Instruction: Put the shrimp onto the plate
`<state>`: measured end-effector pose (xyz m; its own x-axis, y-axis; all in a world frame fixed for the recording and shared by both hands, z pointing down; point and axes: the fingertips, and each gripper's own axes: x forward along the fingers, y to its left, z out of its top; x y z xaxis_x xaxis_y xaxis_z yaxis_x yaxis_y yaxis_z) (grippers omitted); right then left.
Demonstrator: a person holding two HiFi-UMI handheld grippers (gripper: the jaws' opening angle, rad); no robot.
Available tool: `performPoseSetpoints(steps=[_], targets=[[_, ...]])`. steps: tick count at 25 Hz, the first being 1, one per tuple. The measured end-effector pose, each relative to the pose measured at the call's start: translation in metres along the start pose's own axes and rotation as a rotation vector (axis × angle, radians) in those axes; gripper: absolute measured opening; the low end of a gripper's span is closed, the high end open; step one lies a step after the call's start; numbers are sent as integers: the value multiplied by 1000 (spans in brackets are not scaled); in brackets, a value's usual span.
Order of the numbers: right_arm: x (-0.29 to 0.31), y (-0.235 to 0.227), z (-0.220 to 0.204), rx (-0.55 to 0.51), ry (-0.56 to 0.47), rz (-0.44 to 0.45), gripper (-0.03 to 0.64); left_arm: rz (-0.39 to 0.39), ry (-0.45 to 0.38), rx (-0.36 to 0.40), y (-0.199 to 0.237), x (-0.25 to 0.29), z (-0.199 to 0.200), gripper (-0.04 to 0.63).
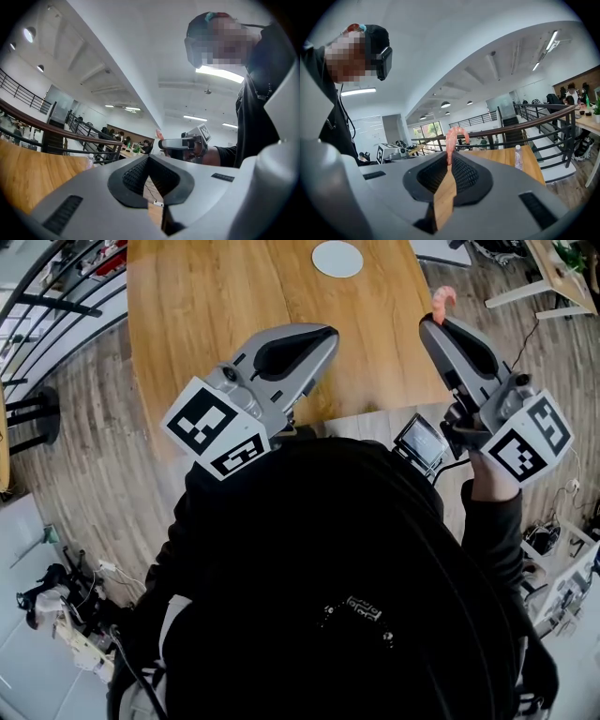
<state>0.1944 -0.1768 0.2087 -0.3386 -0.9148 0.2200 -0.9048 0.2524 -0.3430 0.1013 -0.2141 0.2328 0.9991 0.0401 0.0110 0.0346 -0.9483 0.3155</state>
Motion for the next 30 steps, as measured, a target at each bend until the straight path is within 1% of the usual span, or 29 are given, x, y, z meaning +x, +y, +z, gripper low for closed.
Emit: performPoseSetpoints(steps=[3,6,10,17,21,25,30], targets=[[29,2,0,-7,17,-12,41,-20,-1,-13,23,-12,-3,5],[43,3,5,-17,44,-14,41,-35,-4,-37,34,-16,-4,5],[72,-7,16,-35,87,-7,41,-44,-6,-75,63,-15,-3,5],[86,-17,17,-36,125,8,41,-48,-16,-128,63,-14,-13,5],[87,-16,18,-51,128,35,41,-31,-21,-121,56,-17,-13,5],[91,-14,19,-59,126,70,41,14,-37,-113,53,-24,-10,5],[107,-14,22,-67,133,105,41,60,-32,-114,63,-32,-11,5]])
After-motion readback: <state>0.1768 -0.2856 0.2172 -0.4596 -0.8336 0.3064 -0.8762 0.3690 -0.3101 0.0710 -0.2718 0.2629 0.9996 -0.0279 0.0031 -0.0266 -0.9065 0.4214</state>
